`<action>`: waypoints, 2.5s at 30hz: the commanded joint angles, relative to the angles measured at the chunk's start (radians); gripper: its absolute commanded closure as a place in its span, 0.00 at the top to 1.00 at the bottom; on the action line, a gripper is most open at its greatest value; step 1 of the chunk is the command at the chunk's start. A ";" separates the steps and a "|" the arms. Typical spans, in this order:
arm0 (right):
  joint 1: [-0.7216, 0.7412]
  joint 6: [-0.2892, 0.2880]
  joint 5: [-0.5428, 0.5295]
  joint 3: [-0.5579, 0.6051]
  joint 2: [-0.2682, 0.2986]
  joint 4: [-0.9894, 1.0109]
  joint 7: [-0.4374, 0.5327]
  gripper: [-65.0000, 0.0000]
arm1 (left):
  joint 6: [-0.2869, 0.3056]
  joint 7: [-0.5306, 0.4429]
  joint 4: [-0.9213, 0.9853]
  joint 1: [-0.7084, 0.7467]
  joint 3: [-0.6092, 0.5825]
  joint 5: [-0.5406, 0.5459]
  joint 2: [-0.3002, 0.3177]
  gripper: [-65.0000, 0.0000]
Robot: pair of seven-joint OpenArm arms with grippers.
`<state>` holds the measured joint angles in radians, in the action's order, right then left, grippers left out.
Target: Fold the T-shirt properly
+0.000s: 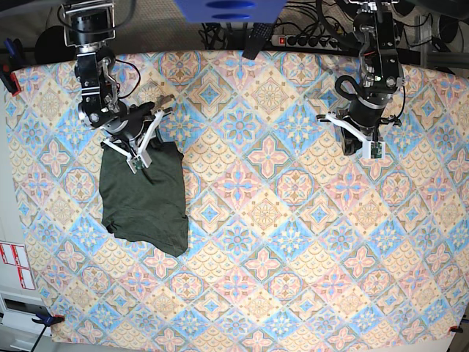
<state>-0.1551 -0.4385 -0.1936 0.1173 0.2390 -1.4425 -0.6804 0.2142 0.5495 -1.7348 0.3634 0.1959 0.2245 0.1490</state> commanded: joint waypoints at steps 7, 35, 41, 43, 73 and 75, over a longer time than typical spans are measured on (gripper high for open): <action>-0.131 -0.006 -0.014 -0.020 0.013 -0.192 0.015 0.00 | 0.003 -0.024 -0.098 0.092 0.003 0.008 0.014 0.00; -0.782 -0.006 -0.011 -0.360 0.013 -0.390 0.020 0.00 | -0.002 -0.113 -0.270 0.754 0.007 0.002 0.045 0.00; -0.794 -0.006 -0.011 -0.353 0.010 -0.251 0.021 0.00 | -0.002 -0.138 -0.123 0.759 0.009 0.000 0.047 0.00; -0.794 -0.006 -0.011 -0.353 0.010 -0.215 0.023 0.00 | -0.002 -0.138 -0.070 0.738 0.004 0.000 0.048 0.00; -0.283 -0.006 -0.007 -0.187 0.009 1.043 0.577 0.00 | -0.005 -0.664 1.280 0.046 -0.339 -0.116 0.047 0.00; -0.252 -0.006 -0.007 -0.170 0.007 1.092 0.606 0.00 | -0.005 -0.688 1.337 0.010 -0.369 -0.115 0.042 0.00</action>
<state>-0.4030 -0.4358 -0.1986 -0.0525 0.2363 -0.3439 -0.0784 0.2073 -0.1379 -0.3981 0.3592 -0.1719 0.1097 0.1883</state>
